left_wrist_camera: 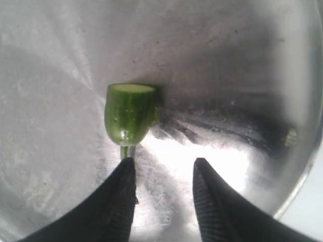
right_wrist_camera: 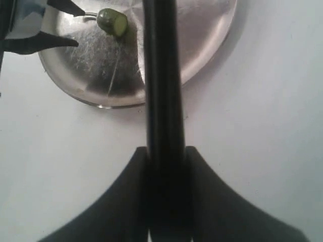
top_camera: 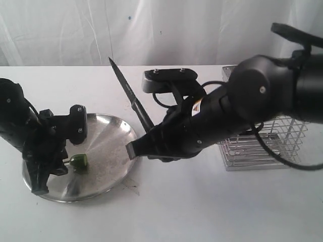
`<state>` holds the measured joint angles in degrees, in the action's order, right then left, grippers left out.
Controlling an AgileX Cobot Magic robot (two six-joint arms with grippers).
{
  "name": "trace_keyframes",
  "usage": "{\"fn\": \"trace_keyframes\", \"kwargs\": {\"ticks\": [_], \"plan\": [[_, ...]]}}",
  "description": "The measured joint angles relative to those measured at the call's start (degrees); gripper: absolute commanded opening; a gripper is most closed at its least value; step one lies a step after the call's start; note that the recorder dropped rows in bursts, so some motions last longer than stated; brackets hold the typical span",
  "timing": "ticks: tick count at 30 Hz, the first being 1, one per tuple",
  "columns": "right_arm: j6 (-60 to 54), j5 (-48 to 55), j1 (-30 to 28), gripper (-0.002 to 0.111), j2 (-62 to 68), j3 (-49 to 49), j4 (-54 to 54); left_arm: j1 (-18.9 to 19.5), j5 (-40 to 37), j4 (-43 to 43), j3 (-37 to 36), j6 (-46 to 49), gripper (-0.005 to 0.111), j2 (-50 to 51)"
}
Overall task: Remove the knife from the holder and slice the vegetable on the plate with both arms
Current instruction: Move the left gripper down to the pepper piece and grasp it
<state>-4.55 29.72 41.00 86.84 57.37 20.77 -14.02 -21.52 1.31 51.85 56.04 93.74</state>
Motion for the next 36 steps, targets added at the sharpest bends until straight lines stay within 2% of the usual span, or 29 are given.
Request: {"fn": "trace_keyframes", "kwargs": {"ticks": [5, 12, 19, 21, 23, 30, 36], "plan": [[-0.6, 2.9, -2.3, 0.000, 1.0, 2.5, 0.0, 0.0, -0.4, 0.5, 0.1, 10.4, 0.068, 0.0], [-0.6, 4.0, -2.6, 0.000, 1.2, 2.6, -0.1, 0.0, 7.7, 4.4, -0.8, 13.1, 0.067, 0.5], [-0.6, 4.1, -2.6, 0.000, 1.3, 2.6, 0.0, 0.0, 10.1, 7.2, -0.8, 13.3, 0.067, 3.6], [-0.6, 4.2, -2.6, 0.000, 1.3, 2.6, 0.0, 0.0, 10.1, 7.5, -0.8, 13.3, 0.063, 4.4], [-0.6, 4.4, -2.6, 0.000, 1.3, 2.6, 0.0, 0.0, 10.2, 7.5, -0.8, 13.3, 0.052, 5.0], [-0.6, 5.3, -2.6, 0.000, 1.3, 2.6, 0.0, 0.0, 12.3, 8.0, -0.8, 13.3, 0.000, 5.4], [-0.6, 5.4, -2.6, 0.000, 1.3, 2.6, 0.0, 0.0, 13.3, 8.3, -0.8, 10.2, 0.000, 5.4]]}}
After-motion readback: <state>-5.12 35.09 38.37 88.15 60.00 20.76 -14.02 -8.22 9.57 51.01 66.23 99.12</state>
